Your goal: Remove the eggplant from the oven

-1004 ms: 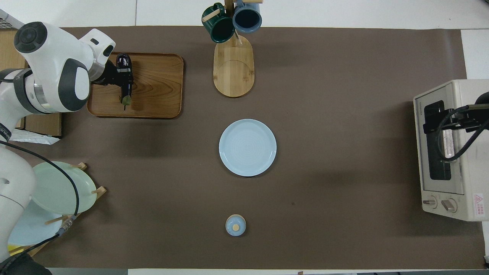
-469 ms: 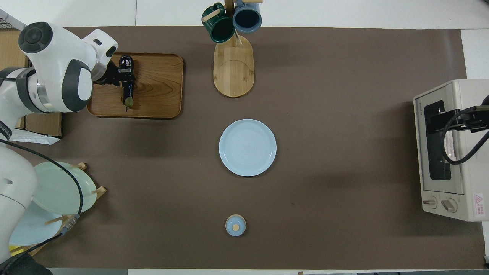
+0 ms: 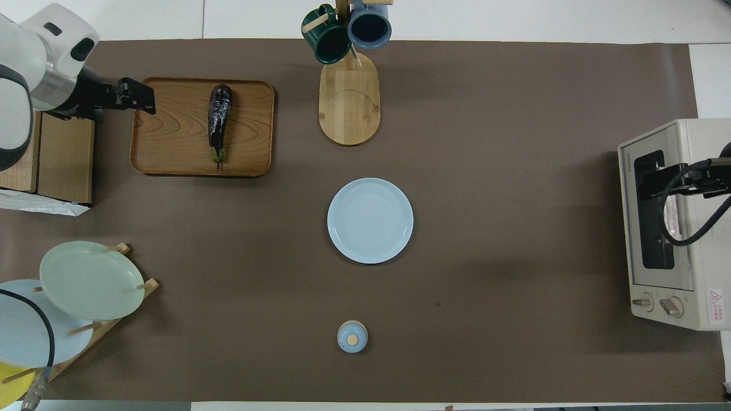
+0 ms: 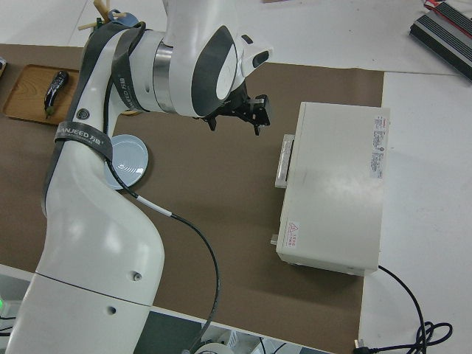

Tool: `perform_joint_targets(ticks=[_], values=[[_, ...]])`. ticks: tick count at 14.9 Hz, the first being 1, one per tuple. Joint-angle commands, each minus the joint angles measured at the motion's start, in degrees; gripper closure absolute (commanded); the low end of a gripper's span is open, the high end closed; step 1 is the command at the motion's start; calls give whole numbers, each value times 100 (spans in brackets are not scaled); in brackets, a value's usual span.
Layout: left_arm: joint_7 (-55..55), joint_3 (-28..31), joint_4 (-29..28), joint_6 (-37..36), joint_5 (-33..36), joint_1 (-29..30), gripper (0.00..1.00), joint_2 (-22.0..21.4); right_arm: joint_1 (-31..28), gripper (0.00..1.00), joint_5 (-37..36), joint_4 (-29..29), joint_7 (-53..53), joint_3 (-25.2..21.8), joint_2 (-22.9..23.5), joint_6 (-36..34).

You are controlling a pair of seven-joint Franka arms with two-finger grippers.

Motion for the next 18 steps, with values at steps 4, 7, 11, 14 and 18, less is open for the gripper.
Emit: perform_joint_targets(ticks=[4,7,11,14,18], values=[[-73,1,-209,-1737,137,-10,0,-1239,-40,0,158,27,54,18,-31,-112],[-82,1,-550,-1986,137,-28,0,-1520,-40,0,158,27,54,18,-31,-112],[-47,-8,-1036,-1872,102,-62,0,-1793,-40,0,158,27,54,18,-31,-112],[-65,-8,-834,-2170,50,-98,0,-1741,-40,0,158,27,54,18,-31,-112],[-65,10,-666,-2162,-109,-89,0,-1723,-40,0,158,27,54,18,-31,-112]])
